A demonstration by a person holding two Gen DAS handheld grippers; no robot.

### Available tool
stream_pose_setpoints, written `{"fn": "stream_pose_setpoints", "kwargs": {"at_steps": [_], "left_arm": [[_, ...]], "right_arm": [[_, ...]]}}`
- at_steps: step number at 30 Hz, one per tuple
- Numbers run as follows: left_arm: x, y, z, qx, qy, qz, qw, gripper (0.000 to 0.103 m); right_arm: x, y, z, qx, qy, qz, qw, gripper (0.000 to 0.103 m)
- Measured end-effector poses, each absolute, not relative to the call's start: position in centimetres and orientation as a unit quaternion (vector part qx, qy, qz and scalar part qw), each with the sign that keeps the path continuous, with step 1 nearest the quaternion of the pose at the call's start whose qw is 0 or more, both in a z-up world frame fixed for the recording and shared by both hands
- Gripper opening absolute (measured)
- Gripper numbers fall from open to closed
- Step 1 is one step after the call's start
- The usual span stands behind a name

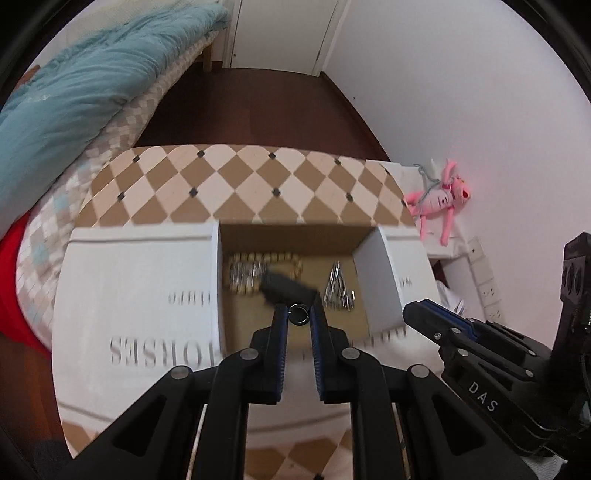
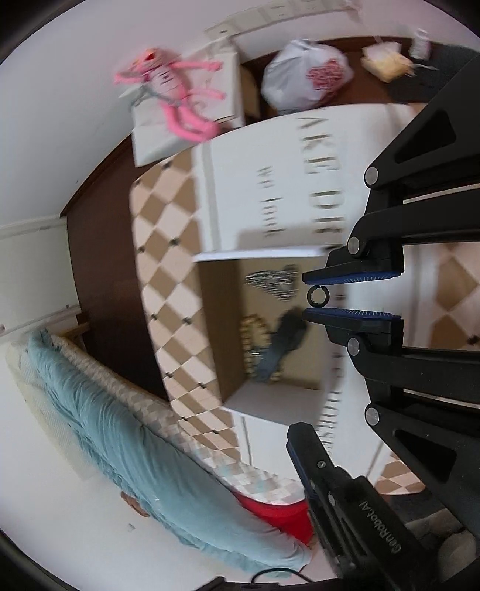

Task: Organize jewelry
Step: 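Lower both rings into the white box and open both grippers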

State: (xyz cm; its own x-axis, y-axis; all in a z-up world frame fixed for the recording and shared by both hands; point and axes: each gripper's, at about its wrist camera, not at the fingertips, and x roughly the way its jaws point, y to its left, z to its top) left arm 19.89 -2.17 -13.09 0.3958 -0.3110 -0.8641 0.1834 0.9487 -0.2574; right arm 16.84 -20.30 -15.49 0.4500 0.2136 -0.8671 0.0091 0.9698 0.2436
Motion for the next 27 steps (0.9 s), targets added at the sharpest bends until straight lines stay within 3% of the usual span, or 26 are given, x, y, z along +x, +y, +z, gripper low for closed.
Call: {"fn": "stream_pose_setpoints", "kwargs": {"at_steps": [12,13,14,15,16,18,20,25,27], "left_arm": [[28.0,-2.6,-14.5,-0.046,0.580,-0.137,0.802,0.012],[28.2,-2.5,-14.3,-0.043,0.579,-0.133,0.804,0.015],[28.3,-2.5,-14.2,-0.039,0.577,-0.128,0.806,0.019],[28.2,-2.4,-14.0,-0.035,0.572,-0.125,0.810,0.031],[28.1,-2.2,-13.8,-0.035,0.569,-0.122,0.813,0.044],[27.8,-1.5,-13.4,-0.040,0.559,-0.115,0.820,0.056],[27.4,-0.9,-13.2,-0.035,0.553,-0.102,0.826,0.059],[25.9,0.6,-13.3,-0.020,0.542,-0.071,0.837,0.079],[25.1,1.0,-13.6,-0.014,0.537,-0.059,0.841,0.081]], "right_arm": [[27.7,-20.3,-18.0,0.087,0.587,0.076,0.802,0.015],[28.0,-20.3,-18.1,0.085,0.592,0.074,0.798,0.019],[28.1,-20.3,-18.1,0.088,0.592,0.075,0.798,0.031],[28.1,-20.5,-17.9,0.092,0.589,0.075,0.799,0.040],[28.1,-20.5,-17.8,0.093,0.588,0.074,0.800,0.042],[27.8,-20.9,-17.3,0.094,0.579,0.068,0.807,0.042],[27.5,-21.1,-17.0,0.099,0.575,0.066,0.810,0.042],[26.2,-21.4,-16.5,0.073,0.565,0.034,0.821,0.043],[25.6,-21.3,-16.5,0.056,0.563,0.020,0.824,0.053]]}}
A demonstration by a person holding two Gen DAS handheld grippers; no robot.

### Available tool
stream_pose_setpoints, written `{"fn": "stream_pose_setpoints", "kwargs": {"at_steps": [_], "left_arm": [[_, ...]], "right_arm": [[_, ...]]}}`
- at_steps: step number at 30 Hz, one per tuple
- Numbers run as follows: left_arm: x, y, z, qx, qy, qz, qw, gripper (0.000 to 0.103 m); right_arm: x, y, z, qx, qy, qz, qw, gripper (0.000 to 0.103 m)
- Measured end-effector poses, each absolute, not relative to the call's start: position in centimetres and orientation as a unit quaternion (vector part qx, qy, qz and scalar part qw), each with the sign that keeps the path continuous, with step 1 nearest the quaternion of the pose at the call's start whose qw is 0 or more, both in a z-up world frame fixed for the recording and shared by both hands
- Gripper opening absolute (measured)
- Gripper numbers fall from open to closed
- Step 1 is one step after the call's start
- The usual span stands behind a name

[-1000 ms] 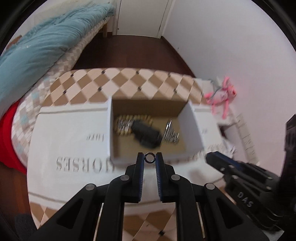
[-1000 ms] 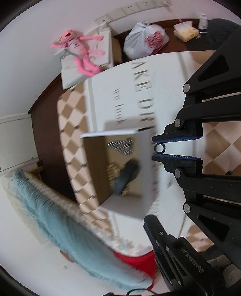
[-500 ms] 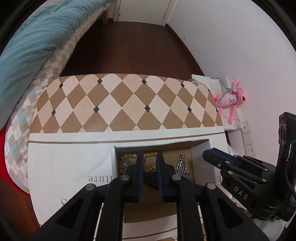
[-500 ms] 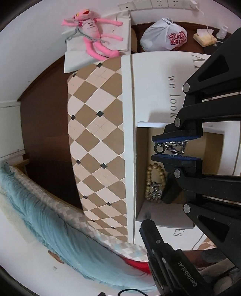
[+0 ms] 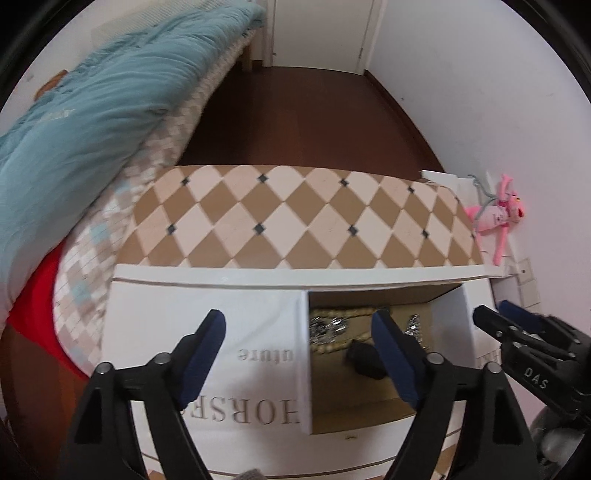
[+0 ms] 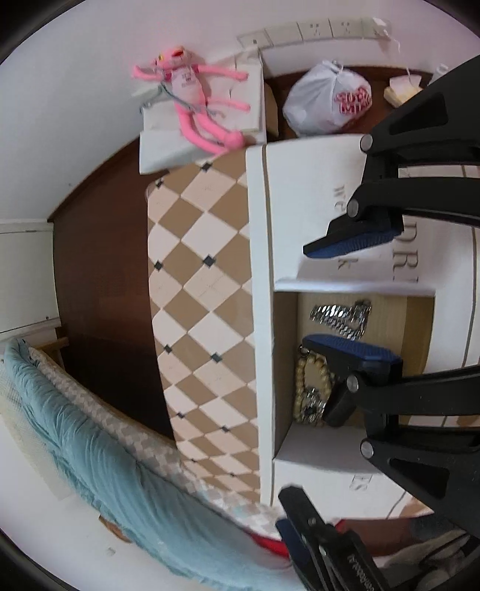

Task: Organize jewelry
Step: 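Lower both rings into the white box and open both grippers, then lift both grippers away from the box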

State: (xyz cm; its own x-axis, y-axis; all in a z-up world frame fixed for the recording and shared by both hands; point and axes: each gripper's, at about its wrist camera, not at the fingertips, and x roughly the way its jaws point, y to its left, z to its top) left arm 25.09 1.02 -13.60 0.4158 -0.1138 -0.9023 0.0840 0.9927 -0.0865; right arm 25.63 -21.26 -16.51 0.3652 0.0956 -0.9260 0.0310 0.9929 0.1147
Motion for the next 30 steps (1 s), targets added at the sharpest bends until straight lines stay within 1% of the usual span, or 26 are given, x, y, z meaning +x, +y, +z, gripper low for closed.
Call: {"fn": "stream_pose_setpoints", "kwargs": {"at_steps": [1,2,3,4,6,8,9,10,18,25,30], "left_arm": [[24.7,1.1,-13.8,-0.012,0.537,-0.054,0.842,0.084],[24.4,1.2,-14.0,-0.009,0.538,-0.049,0.842,0.087],[24.1,1.3,-14.2,-0.008,0.538,-0.044,0.842,0.095],[23.8,1.4,-14.4,-0.005,0.537,-0.039,0.843,0.098],[23.3,1.5,-14.5,0.001,0.531,-0.023,0.847,0.098],[22.8,1.6,-14.5,0.006,0.524,-0.015,0.851,0.099],[22.6,1.7,-14.4,0.006,0.520,-0.011,0.854,0.102],[22.3,1.8,-14.2,0.005,0.515,-0.010,0.857,0.103],[20.9,2.2,-12.3,0.003,0.477,0.006,0.879,0.103],[19.5,2.4,-10.3,0.010,0.467,0.005,0.884,0.103],[16.9,2.8,-11.5,0.032,0.478,0.033,0.877,0.103]], "right_arm": [[25.4,-21.1,-16.6,0.047,0.564,0.015,0.824,0.056],[25.0,-21.0,-16.7,0.043,0.564,0.012,0.825,0.061],[24.8,-20.9,-16.8,0.039,0.564,0.009,0.825,0.068],[24.6,-20.8,-16.9,0.035,0.564,0.006,0.825,0.072],[24.1,-20.6,-17.1,0.033,0.564,0.005,0.825,0.092],[23.6,-20.4,-17.3,0.024,0.563,-0.003,0.826,0.101],[23.5,-20.3,-17.3,0.020,0.561,-0.006,0.828,0.101],[23.2,-20.3,-17.2,0.018,0.559,-0.008,0.829,0.101],[21.7,-19.5,-15.4,0.014,0.537,-0.011,0.843,0.103],[20.1,-18.7,-12.7,0.024,0.510,-0.004,0.860,0.103],[17.7,-18.3,-13.4,0.037,0.512,0.007,0.858,0.103]]}}
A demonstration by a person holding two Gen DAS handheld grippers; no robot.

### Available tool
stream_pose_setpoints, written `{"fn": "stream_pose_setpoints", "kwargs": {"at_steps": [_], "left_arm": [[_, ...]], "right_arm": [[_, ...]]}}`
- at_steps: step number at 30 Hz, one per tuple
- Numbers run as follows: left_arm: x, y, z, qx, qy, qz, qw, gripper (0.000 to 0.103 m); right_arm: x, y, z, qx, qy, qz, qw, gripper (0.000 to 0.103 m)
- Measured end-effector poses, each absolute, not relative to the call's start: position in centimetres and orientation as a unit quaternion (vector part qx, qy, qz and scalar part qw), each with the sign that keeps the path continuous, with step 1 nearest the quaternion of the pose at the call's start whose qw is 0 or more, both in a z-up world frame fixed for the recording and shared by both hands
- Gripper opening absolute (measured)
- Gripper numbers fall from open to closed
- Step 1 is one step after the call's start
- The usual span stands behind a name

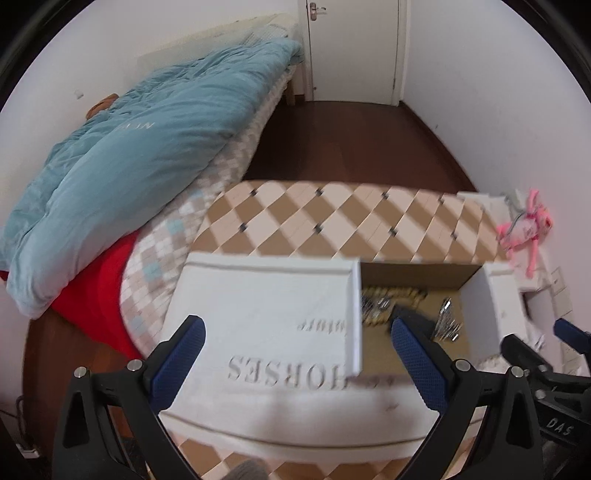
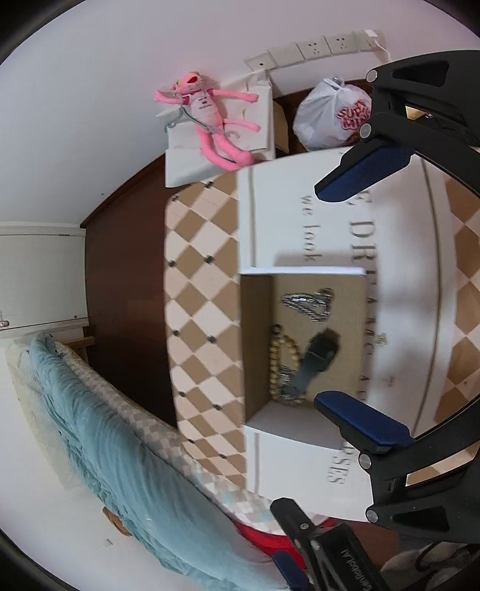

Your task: Organize jewelry

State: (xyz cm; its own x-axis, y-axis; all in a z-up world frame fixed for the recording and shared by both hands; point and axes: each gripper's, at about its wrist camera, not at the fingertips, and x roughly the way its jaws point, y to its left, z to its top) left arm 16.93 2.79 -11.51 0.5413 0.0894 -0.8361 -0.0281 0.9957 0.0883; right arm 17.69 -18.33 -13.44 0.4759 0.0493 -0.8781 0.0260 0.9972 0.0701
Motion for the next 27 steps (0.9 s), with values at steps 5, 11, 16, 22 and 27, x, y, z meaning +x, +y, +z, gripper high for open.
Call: {"fn": "stream_pose_setpoints", "kwargs": {"at_steps": [5,11,16,22,27], "left_arm": [[14.6,3.5,-16.1,0.064,0.508,0.057,0.857,0.103],[13.5,5.1,-22.1,0.060,0.554,0.066,0.828,0.103],[13.3,5.8,-24.0,0.058,0.574,0.073,0.813,0.103],[13.1,6.4,-24.6,0.048,0.582,0.079,0.808,0.103],[13.1,5.5,-24.1,0.054,0.577,0.072,0.812,0.103]], "right_arm": [[15.3,-18.4,-16.9,0.055,0.532,0.007,0.845,0.103],[14.3,-17.1,-22.1,0.075,0.553,0.030,0.829,0.085],[14.4,-14.8,-24.8,0.057,0.557,0.049,0.827,0.064],[14.7,-12.8,-26.0,0.011,0.546,0.043,0.837,0.034],[14.4,-12.1,-26.2,-0.025,0.539,0.039,0.841,0.012]]}}
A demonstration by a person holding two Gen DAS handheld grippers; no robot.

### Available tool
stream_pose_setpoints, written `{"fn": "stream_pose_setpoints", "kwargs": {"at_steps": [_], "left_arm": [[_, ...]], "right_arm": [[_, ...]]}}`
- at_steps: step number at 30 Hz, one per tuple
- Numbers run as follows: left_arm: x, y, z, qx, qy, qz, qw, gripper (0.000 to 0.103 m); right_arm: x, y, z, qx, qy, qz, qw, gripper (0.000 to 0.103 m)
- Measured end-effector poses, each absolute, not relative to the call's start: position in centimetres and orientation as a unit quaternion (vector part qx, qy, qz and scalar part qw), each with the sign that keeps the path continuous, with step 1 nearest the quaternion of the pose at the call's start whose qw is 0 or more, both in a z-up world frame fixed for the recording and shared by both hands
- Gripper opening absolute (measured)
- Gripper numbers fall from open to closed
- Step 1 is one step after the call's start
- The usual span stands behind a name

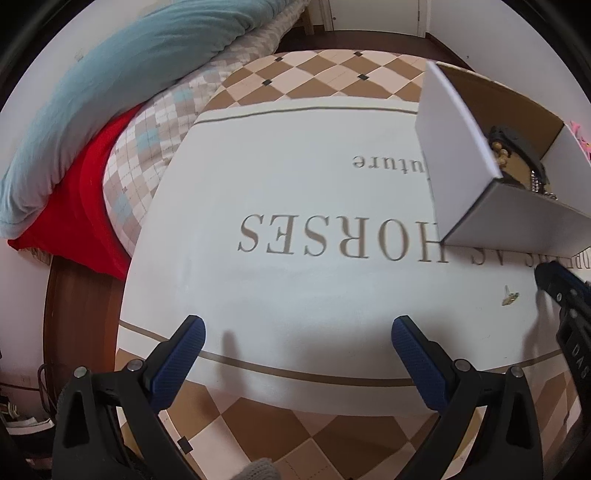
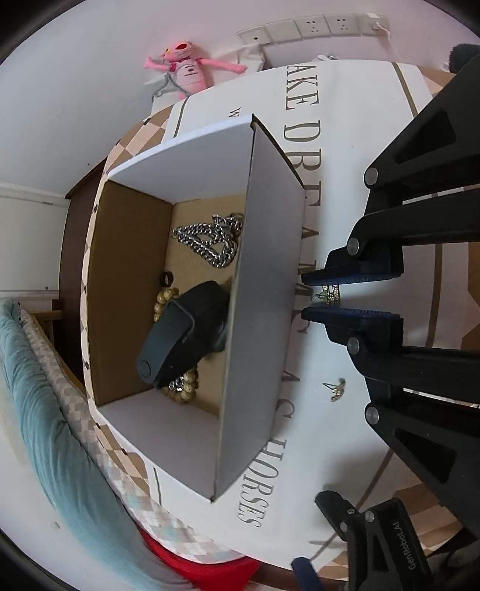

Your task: Organize jewelry

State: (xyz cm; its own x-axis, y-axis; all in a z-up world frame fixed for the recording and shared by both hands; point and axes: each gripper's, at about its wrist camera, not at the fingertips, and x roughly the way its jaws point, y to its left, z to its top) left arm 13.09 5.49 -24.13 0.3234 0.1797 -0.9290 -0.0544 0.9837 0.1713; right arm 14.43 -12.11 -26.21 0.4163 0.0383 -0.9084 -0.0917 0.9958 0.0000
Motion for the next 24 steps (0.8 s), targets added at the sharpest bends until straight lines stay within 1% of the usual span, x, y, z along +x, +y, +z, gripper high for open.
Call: {"fn": "stream_pose_setpoints", "kwargs": {"at_steps": [6,12,16,17,19,20,21,22,23,24], "left_arm": [[12.8,1.7,-22.4,0.043,0.568,0.026,0.821,0.103],[13.2,-2.6,-23.1,0.015,0.580,-0.019,0.814,0.102],[13.3,-4.8,-23.3,0.026,0.575,-0.031,0.817,0.093],[13.4,-5.2,-23.4,0.030,0.574,-0.033,0.818,0.086],[13.5,-5.7,-23.7,0.034,0.574,-0.036,0.817,0.063],[13.7,-5.7,-23.9,0.036,0.576,-0.038,0.816,0.056],[13.9,-5.6,-24.2,0.034,0.579,-0.041,0.813,0.044],[13.9,-5.7,-24.1,0.028,0.577,-0.045,0.815,0.038],[13.9,-5.7,-24.0,0.027,0.576,-0.047,0.815,0.035],[13.8,-5.8,-23.9,0.031,0.575,-0.049,0.816,0.027]], "right_arm": [[13.1,-16.4,-25.3,0.029,0.539,0.015,0.842,0.012],[12.3,-21.4,-24.7,0.061,0.539,-0.030,0.840,0.012],[12.2,-23.5,-24.6,0.070,0.540,-0.047,0.837,0.012],[12.3,-23.7,-24.5,0.072,0.541,-0.049,0.837,0.012],[12.2,-24.0,-24.6,0.075,0.541,-0.052,0.836,0.012],[12.2,-24.1,-24.5,0.076,0.541,-0.053,0.836,0.012],[12.2,-24.2,-24.5,0.077,0.542,-0.052,0.835,0.012],[12.1,-24.3,-24.5,0.078,0.541,-0.052,0.836,0.012],[12.2,-24.3,-24.5,0.079,0.541,-0.052,0.836,0.012],[12.2,-24.3,-24.5,0.081,0.541,-0.051,0.836,0.012]]}}
